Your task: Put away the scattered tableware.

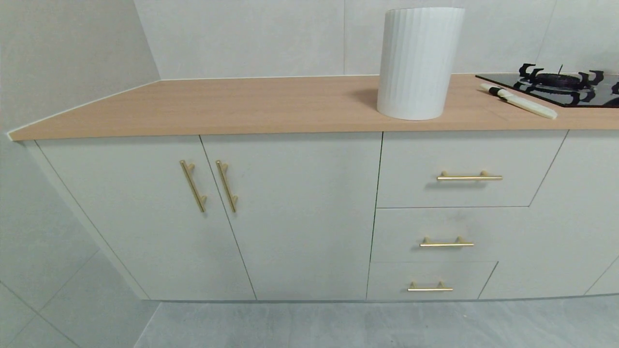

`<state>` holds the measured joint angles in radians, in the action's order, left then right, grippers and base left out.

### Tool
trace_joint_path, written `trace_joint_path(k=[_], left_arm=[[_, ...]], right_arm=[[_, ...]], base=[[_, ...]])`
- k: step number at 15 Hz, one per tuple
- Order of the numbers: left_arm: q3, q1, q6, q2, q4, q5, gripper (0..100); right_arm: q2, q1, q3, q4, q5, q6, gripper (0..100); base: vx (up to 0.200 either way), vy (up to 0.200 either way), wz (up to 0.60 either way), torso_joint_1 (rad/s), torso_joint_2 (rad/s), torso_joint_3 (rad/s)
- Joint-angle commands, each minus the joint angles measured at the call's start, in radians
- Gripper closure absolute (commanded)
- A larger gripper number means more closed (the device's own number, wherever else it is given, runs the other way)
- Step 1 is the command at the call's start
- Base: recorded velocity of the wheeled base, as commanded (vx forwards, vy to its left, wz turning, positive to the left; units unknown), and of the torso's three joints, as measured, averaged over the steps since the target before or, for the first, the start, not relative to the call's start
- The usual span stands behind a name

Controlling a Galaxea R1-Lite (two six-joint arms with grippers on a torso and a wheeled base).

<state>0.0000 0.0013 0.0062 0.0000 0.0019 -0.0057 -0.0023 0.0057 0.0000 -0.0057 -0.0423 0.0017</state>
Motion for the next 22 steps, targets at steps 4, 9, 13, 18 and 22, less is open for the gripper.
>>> trace_joint_path(k=[4,9,13,18,22], left_arm=[[0.0,0.0,0.0,0.0,0.0,0.0,0],[0.0,0.0,0.0,0.002,0.0,0.0,0],[0.0,0.0,0.0,0.002,0.0,0.0,0],[0.0,0.0,-0.002,0.002,0.0,0.0,0],[0.0,0.0,-0.002,0.0,0.0,0.0,0]], right_arm=[[0.002,0.0,0.0,0.0,0.001,0.0,0],[0.002,0.0,0.0,0.0,-0.001,0.0,0],[0.002,0.0,0.0,0.0,0.001,0.0,0],[0.002,0.0,0.0,0.0,0.001,0.0,0],[0.002,0.0,0.0,0.0,-0.001,0.0,0]], base=[[0.2,0.0,0.0,0.001,0.01,0.0],[0.2,0.0,0.0,0.003,0.0,0.003],[0.2,0.0,0.0,0.002,0.0,0.004],[0.0,0.0,0.0,0.0,0.0,0.0],[0.0,0.0,0.0,0.0,0.0,0.0]])
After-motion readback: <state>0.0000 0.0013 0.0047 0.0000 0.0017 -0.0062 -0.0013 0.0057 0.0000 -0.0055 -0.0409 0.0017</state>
